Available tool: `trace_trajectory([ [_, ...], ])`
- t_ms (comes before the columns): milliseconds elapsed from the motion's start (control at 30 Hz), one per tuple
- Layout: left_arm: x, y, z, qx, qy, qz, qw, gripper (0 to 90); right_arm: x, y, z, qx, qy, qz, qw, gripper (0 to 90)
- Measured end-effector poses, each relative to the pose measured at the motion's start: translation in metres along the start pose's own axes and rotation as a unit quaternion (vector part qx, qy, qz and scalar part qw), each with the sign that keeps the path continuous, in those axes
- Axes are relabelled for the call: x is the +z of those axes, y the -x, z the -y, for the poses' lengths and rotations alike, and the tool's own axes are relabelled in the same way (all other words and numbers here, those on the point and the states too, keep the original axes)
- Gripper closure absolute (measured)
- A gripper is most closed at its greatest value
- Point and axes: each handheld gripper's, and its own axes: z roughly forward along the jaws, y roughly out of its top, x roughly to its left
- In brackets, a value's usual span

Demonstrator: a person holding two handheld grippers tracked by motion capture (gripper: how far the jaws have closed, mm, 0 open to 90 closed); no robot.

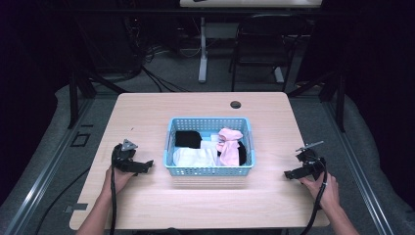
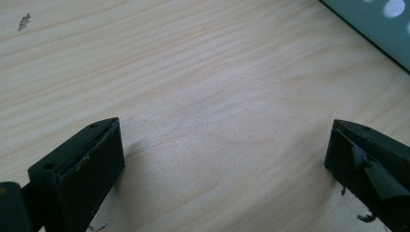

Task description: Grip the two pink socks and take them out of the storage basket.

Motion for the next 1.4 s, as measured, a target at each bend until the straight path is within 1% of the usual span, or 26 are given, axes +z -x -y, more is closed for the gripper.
trace_trajectory([
  [167, 0.0, 0.0, 0.0, -0.001, 0.0, 0.0, 1.0, 0.3, 0.0, 0.0, 0.001, 0.002, 0.003, 0.001, 1.0, 0.0],
  [367, 0.0, 0.001, 0.0, -0.003, 0.001, -0.003, 1.0, 0.2, 0.0, 0.0, 0.0, -0.001, 0.0, 0.0, 1.0, 0.0],
  [400, 0.0, 0.001, 0.0, -0.004, 0.002, -0.003, 1.0, 0.3, 0.0, 0.0, -0.001, -0.003, -0.001, 0.003, 1.0, 0.0],
  [433, 0.0, 0.001, 0.0, -0.004, 0.002, -0.003, 1.0, 0.2, 0.0, -0.001, -0.001, -0.002, -0.004, 0.0, 1.0, 0.0],
  [533, 0.0, 0.001, 0.0, -0.004, 0.001, -0.003, 1.0, 0.2, -0.002, -0.006, -0.005, -0.033, -0.031, -0.002, 0.999, 0.0],
  [567, 0.0, 0.001, 0.0, -0.003, 0.001, -0.003, 1.0, 0.2, -0.003, -0.008, -0.005, -0.035, -0.028, 0.0, 0.999, 0.0],
  [600, 0.0, 0.001, 0.0, -0.004, 0.001, -0.003, 1.0, 0.3, -0.004, -0.009, -0.006, -0.041, -0.035, -0.006, 0.9985, 0.0],
  [633, 0.0, 0.001, 0.0, -0.003, 0.001, -0.003, 1.0, 0.3, -0.004, -0.011, -0.007, -0.042, -0.034, -0.008, 0.9985, 0.0],
  [667, 0.0, 0.001, 0.0, -0.003, 0.001, -0.003, 1.0, 0.3, -0.006, -0.012, -0.008, -0.046, -0.031, -0.01, 0.9984, 0.0],
  [733, 0.0, 0.001, 0.0, -0.004, 0.0, -0.003, 1.0, 0.3, -0.009, -0.013, -0.01, -0.045, -0.025, -0.009, 0.9986, 0.0],
  [767, 0.0, 0.001, 0.0, -0.004, 0.0, -0.003, 1.0, 0.3, -0.011, -0.014, -0.011, -0.044, -0.018, -0.01, 0.9988, 0.0],
  [833, 0.0, 0.001, 0.0, -0.004, 0.0, -0.004, 1.0, 0.3, -0.014, -0.014, -0.012, -0.047, -0.015, -0.011, 0.9987, 0.0],
  [867, 0.0, 0.001, 0.0, -0.004, 0.001, -0.005, 1.0, 0.3, -0.019, -0.017, -0.014, -0.047, -0.007, -0.011, 0.9988, 0.0],
  [933, 0.0, 0.001, 0.0, -0.005, 0.001, -0.005, 1.0, 0.3, -0.024, -0.017, -0.016, -0.048, -0.002, -0.016, 0.9987, 0.0],
  [967, 0.0, 0.001, 0.0, -0.005, 0.001, -0.005, 1.0, 0.3, -0.027, -0.018, -0.017, -0.048, 0.005, -0.018, 0.9987, 0.0],
  [1000, 0.0, 0.001, 0.0, -0.005, 0.001, -0.005, 1.0, 0.3, -0.03, -0.018, -0.018, -0.047, 0.009, -0.025, 0.9986, 0.0],
  [1033, 0.0, 0.001, 0.0, -0.005, 0.001, -0.005, 1.0, 0.3, -0.03, -0.018, -0.018, -0.047, 0.009, -0.025, 0.9986, 0.0],
  [1133, 0.0, 0.001, 0.0, -0.007, 0.001, -0.005, 1.0, 0.3, -0.039, -0.022, -0.023, -0.039, 0.027, -0.039, 0.9981, 0.0],
  [1167, 0.0, 0.001, 0.0, -0.007, 0.001, -0.005, 1.0, 0.3, -0.039, -0.022, -0.023, -0.039, 0.027, -0.039, 0.9981, 0.0],
  [1200, 0.0, 0.001, 0.0, -0.006, 0.0, -0.005, 1.0, 0.3, -0.044, -0.025, -0.026, -0.045, 0.033, -0.043, 0.9975, 0.0],
  [1233, 0.0, 0.001, 0.0, -0.006, 0.0, -0.005, 1.0, 0.3, -0.047, -0.027, -0.028, -0.045, 0.036, -0.042, 0.9975, 0.0],
  [1267, 0.0, 0.001, 0.0, -0.006, 0.0, -0.005, 1.0, 0.3, -0.049, -0.028, -0.03, -0.046, 0.042, -0.047, 0.9969, 0.0],
  [1300, 0.0, 0.001, 0.0, -0.006, 0.0, -0.005, 1.0, 0.3, -0.049, -0.028, -0.03, -0.046, 0.042, -0.047, 0.9969, 0.0],
  [1367, 0.0, 0.001, 0.001, -0.006, 0.0, -0.005, 1.0, 0.3, -0.057, -0.033, -0.034, -0.048, 0.059, -0.054, 0.9956, 0.0],
  [1400, -0.001, 0.001, 0.001, -0.006, -0.001, -0.005, 1.0, 0.3, -0.059, -0.034, -0.036, -0.052, 0.063, -0.051, 0.9953, 0.0],
])
